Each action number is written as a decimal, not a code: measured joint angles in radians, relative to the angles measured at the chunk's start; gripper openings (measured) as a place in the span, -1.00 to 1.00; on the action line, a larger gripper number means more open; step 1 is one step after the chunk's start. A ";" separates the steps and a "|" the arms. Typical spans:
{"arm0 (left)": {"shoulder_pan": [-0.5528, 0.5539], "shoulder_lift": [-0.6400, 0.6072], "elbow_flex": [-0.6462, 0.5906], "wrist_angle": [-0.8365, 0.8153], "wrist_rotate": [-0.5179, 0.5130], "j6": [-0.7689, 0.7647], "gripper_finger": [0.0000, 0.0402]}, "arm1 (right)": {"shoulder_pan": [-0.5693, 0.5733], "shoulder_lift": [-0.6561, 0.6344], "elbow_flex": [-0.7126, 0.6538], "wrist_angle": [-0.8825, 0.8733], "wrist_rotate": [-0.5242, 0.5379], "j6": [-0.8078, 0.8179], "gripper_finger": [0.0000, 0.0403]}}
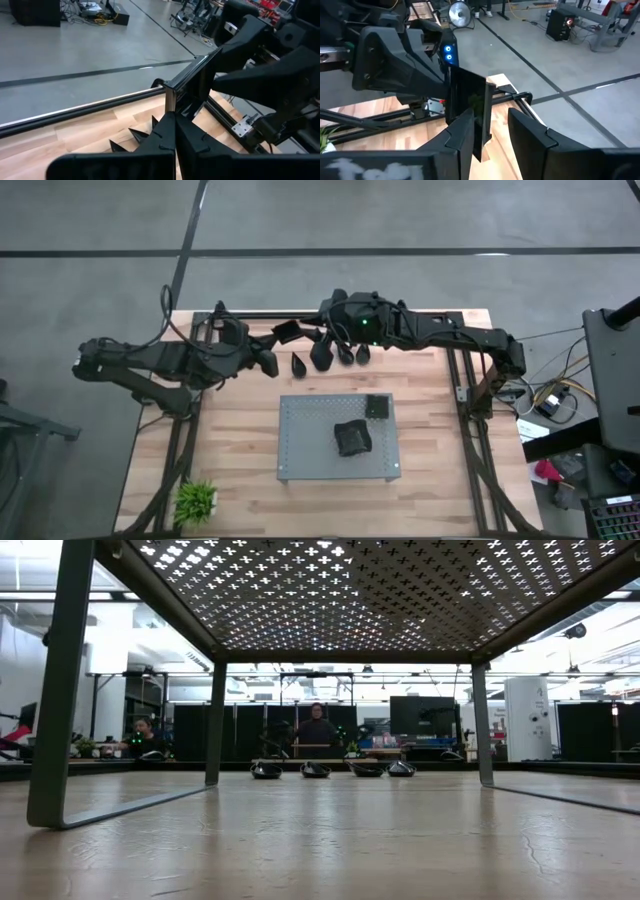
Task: Pick & Place Mini shaped plates
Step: Stack the square plate on top of the other square plates on the shelf
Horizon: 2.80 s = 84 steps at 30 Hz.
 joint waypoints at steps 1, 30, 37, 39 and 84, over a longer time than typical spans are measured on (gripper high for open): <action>0.000 0.000 0.000 -0.001 0.002 0.004 -1.00 | 0.000 0.000 0.000 0.000 0.000 0.000 -0.43; 0.001 -0.005 0.005 0.111 0.067 0.135 -0.95 | -0.054 -0.015 0.000 -0.015 -0.075 0.073 -0.96; 0.001 -0.010 0.005 0.120 0.083 0.153 -0.63 | -0.092 -0.025 0.001 -0.070 -0.143 0.086 -0.96; 0.001 -0.011 0.005 0.120 0.105 0.160 -0.54 | -0.102 -0.029 0.012 -0.134 -0.190 0.071 -0.96; 0.022 -0.012 0.004 0.115 0.123 0.194 -0.46 | -0.181 -0.012 -0.129 -1.093 -0.757 -0.339 -0.96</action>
